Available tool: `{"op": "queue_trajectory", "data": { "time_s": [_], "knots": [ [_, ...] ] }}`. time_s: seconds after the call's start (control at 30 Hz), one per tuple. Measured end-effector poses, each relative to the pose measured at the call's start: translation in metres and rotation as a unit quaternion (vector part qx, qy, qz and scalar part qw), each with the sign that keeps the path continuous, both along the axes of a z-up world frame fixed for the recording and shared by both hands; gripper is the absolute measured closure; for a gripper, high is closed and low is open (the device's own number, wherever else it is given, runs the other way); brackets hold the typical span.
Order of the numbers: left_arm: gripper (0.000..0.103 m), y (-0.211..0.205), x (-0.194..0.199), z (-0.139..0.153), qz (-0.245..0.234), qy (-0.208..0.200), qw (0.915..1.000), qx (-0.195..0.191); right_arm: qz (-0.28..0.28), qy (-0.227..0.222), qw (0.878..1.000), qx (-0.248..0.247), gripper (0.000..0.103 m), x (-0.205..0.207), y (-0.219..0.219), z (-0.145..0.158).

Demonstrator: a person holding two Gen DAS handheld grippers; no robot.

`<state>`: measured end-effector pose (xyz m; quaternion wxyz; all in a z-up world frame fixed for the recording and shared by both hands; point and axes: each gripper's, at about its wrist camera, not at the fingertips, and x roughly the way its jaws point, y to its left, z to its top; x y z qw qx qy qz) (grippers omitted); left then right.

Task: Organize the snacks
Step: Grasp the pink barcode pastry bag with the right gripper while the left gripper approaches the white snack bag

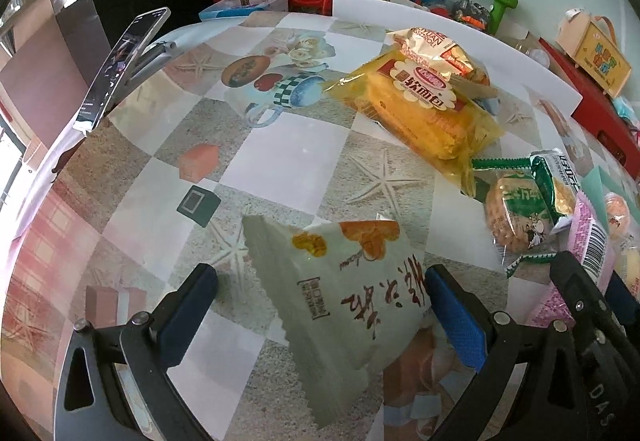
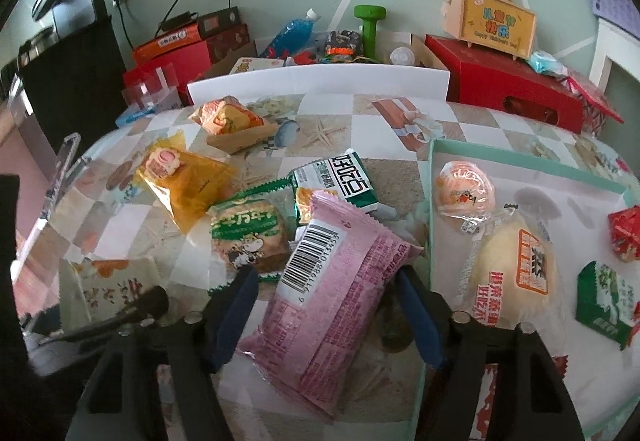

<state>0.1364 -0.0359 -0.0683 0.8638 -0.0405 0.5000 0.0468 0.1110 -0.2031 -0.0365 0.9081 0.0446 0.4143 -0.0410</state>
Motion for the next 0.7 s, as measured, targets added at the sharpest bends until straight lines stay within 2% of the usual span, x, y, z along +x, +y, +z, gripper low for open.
{"op": "queue_trajectory", "data": {
  "time_s": [0.03,0.27,0.7],
  "knots": [
    [0.0,0.0,0.0,0.0,0.001,-0.001,1.0,0.0,0.004,0.004,1.0,-0.001,0.042,0.0,0.0,-0.001],
    [0.0,0.002,0.0,0.0,0.009,-0.012,0.9999,0.002,0.019,0.022,1.0,0.007,0.048,-0.002,-0.002,-0.005],
    [0.0,0.002,0.003,0.0,0.002,-0.013,0.9999,0.004,0.041,0.047,0.998,-0.018,0.05,-0.006,0.011,-0.012]
  ]
}}
